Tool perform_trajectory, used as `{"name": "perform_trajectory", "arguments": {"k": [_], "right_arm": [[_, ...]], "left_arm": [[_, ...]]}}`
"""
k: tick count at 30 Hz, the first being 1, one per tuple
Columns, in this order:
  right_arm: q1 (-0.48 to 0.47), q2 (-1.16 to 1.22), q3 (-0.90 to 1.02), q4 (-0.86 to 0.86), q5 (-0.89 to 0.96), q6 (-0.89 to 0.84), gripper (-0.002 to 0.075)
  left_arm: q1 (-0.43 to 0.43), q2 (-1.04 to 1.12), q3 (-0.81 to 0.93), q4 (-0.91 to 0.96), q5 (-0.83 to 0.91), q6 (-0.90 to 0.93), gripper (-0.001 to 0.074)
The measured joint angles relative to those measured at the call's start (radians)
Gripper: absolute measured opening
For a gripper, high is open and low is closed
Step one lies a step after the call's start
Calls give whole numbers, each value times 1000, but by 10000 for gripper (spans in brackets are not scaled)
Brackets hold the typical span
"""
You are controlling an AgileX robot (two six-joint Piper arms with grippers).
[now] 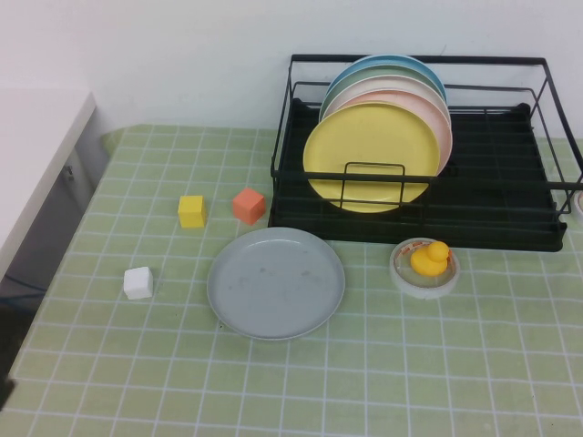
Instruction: Place plate on rack
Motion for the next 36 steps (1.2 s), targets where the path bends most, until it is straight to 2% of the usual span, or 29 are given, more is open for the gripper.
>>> {"name": "perform_trajectory", "arguments": {"k": [8,13,16,20,24,27,31,36], "right_arm": [[0,54,8,0,0,2,-1],[0,55,8,0,29,2,-1],[0,65,2,0,140,26,-1],[4,117,-35,9,343,91,-2],[54,177,-110,29,507,92,-2],[115,246,-162,121,629,-13,-2],[188,358,-189,345,731,-247,-2],[204,499,-193,554,765,-463,-2]], "left_arm": [[0,201,0,-12,-28,-29,-2],[0,337,-5,-12,-45,-110,-1],[0,414,-27,-15,-18,-167,-2],[0,492,-100,-15,102,-186,-1],[0,549,-186,-42,247,-186,-1],[0,581,-245,-87,350,-186,-1],[0,595,-276,-153,420,-187,-2],[0,595,-278,-220,522,-194,-1]]}}
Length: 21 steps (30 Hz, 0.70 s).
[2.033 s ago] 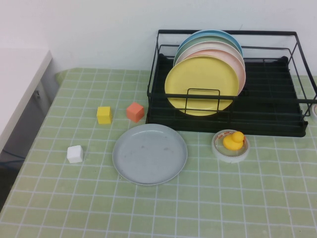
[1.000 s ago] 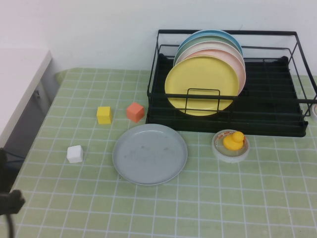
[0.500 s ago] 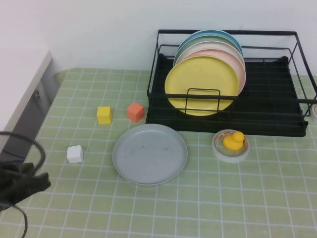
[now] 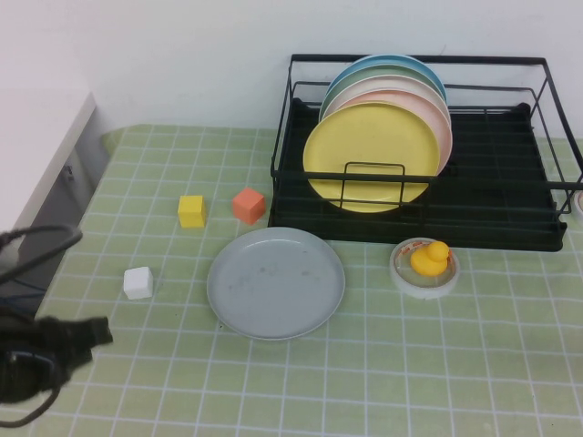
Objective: Place plate on rack
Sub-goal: Pick up the plate from the table
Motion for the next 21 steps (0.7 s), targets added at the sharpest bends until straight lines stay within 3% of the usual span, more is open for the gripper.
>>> {"name": "perform_trajectory", "arguments": {"k": [6,14,21], "right_arm": [[0,103,0,209,-4,-171,-2],[0,139,-2,505,-13,-309,-2],[0,170,-2,735,1,-459,-2]], "left_arm": [[0,0,-2,-52,106,-2,-1],[0,36,57,-179,-6,5,-1],[0,160,51,-486,-106,207,-1]]}}
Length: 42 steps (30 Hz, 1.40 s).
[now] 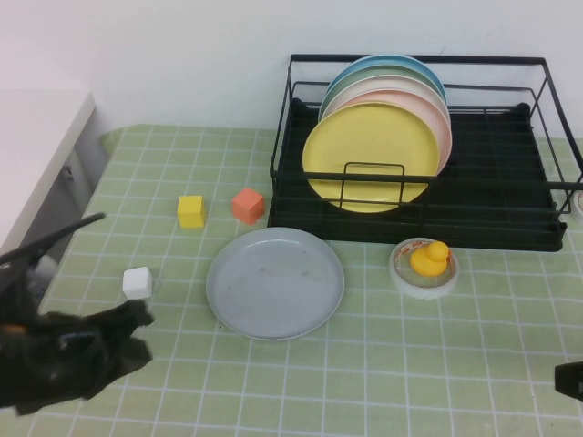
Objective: Place plate on rack
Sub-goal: Pick up the plate from the table
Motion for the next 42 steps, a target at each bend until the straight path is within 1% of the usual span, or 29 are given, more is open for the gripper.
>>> {"name": "perform_trajectory", "arguments": {"k": [4,7,9,16,19,22,25,27,29,35,38,40,42], "right_arm": [[0,11,0,63,10,-79,-2],[0,30,0,78,10,-140,-2],[0,52,0,81,8,-163,-2],[0,153,0,111,6,-209,-2],[0,208,-2,165,-4,-247,-2],[0,281,-34,293,4,-393,-2],[3,387,-107,459,52,-525,-2],[19,473,-177,545,70,-574,-2],[46,552,-257,588,72,-594,-1],[187,788,-492,619,15,-579,-1],[242,878,-605,595,-30,-512,-1],[256,932,-670,560,-37,-448,6],[259,982,-738,513,-32,-364,42]], "left_arm": [[0,103,-40,-194,-33,206,-1],[0,185,-105,-292,-28,367,-1],[0,237,-159,-332,-12,439,-1],[0,422,-329,-363,20,522,-1],[0,486,-387,-363,54,533,-1],[-2,528,-432,-357,90,541,-1],[-2,544,-446,-357,69,547,-1],[-2,544,-446,-350,46,554,-1],[-2,539,-447,-330,27,559,-1],[-2,460,-447,-285,32,559,-1],[-2,372,-431,-253,33,559,-1],[-2,305,-405,-239,31,546,-1],[2,233,-371,-228,26,536,-1]]}}
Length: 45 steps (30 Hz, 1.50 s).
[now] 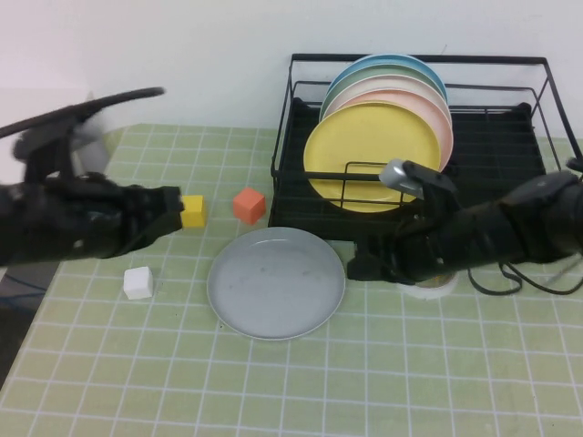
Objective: Place plate on rack
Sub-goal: Pick up the plate from the table
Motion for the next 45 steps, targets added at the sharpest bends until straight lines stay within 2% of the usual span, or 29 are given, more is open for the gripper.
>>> {"name": "perform_trajectory", "arguments": {"k": [6,8,17,26,34,36,40,45], "right_arm": [[0,129,-148,-117,52,191,267],[0,165,-176,-139,62,228,314],[0,263,-218,-134,79,286,345],[2,318,-230,-11,86,275,263],[36,352,-287,6,93,269,237],[44,360,-301,6,86,266,201],[50,366,-307,15,76,255,59],[50,367,-307,15,81,247,16]], "left_arm": [[0,-220,127,15,-13,-4,-2],[0,-274,170,17,-13,-4,-2],[0,-385,307,22,-13,-4,-2],[0,-389,323,22,3,-4,-2],[0,-389,323,22,28,-4,-2],[0,-389,323,22,28,-4,-2],[0,-389,323,22,28,-7,-2],[2,-389,323,22,30,-15,-2]]}}
